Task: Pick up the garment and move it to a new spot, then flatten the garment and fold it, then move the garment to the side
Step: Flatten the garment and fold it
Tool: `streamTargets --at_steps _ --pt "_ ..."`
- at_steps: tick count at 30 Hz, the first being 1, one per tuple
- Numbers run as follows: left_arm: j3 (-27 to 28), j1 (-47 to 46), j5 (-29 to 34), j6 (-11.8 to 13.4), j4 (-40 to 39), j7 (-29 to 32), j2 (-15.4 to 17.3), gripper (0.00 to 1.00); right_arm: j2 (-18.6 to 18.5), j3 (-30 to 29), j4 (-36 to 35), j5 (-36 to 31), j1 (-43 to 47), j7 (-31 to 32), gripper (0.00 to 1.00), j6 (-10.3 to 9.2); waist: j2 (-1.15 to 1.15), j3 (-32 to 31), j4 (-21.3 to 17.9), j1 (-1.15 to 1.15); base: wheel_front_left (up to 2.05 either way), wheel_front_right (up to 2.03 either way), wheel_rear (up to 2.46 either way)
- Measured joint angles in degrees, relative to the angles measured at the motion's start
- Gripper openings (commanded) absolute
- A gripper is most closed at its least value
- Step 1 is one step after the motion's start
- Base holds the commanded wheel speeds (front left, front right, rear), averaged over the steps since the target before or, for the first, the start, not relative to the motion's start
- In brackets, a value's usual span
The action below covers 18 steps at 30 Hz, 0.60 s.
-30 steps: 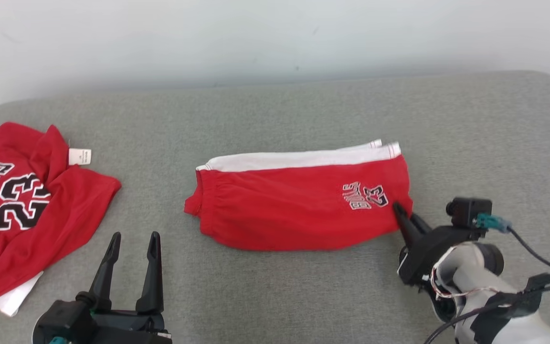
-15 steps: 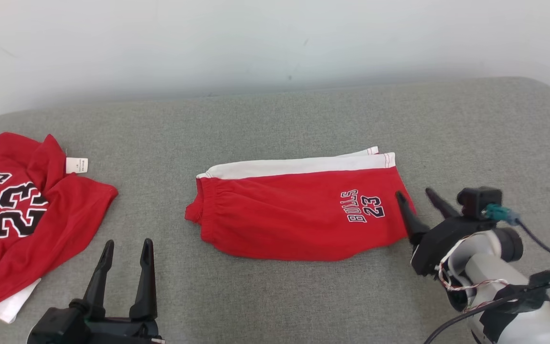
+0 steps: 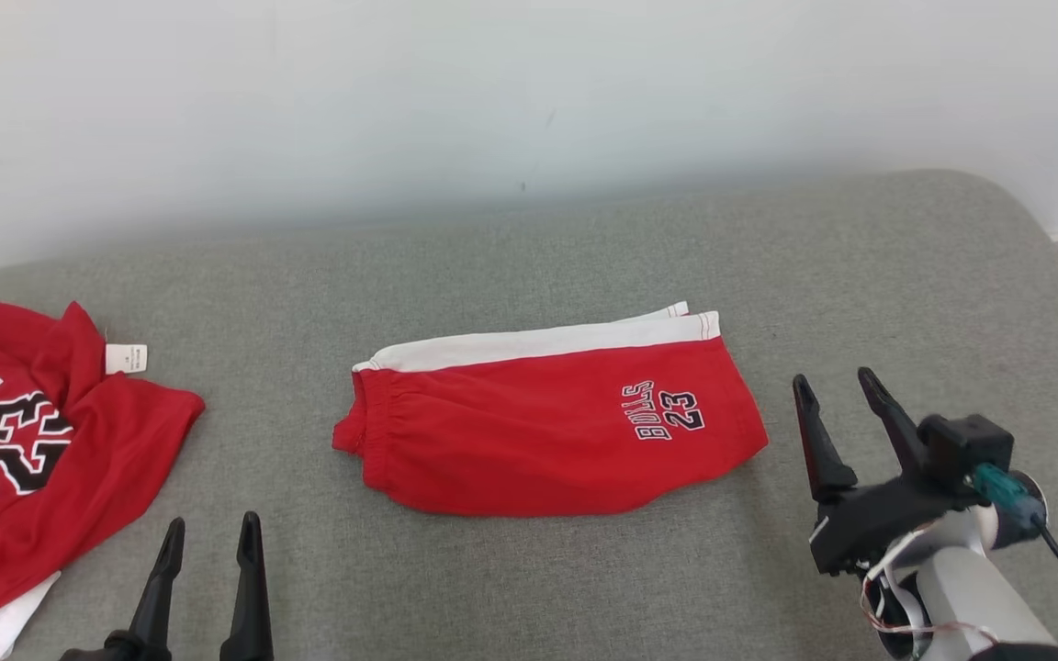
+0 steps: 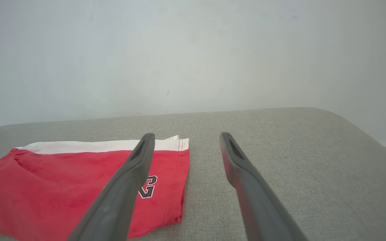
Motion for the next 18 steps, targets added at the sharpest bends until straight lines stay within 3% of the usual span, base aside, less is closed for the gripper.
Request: streamTargets --at_steps 18 --pt "1.8 4.6 2.9 1.5 -1.9 0.0 0.0 1.0 3.4 -9.8 -16.3 -6.4 16.6 0.0 1.0 0.0 0.0 -3.7 -0.8 0.0 0.0 0.0 0.0"
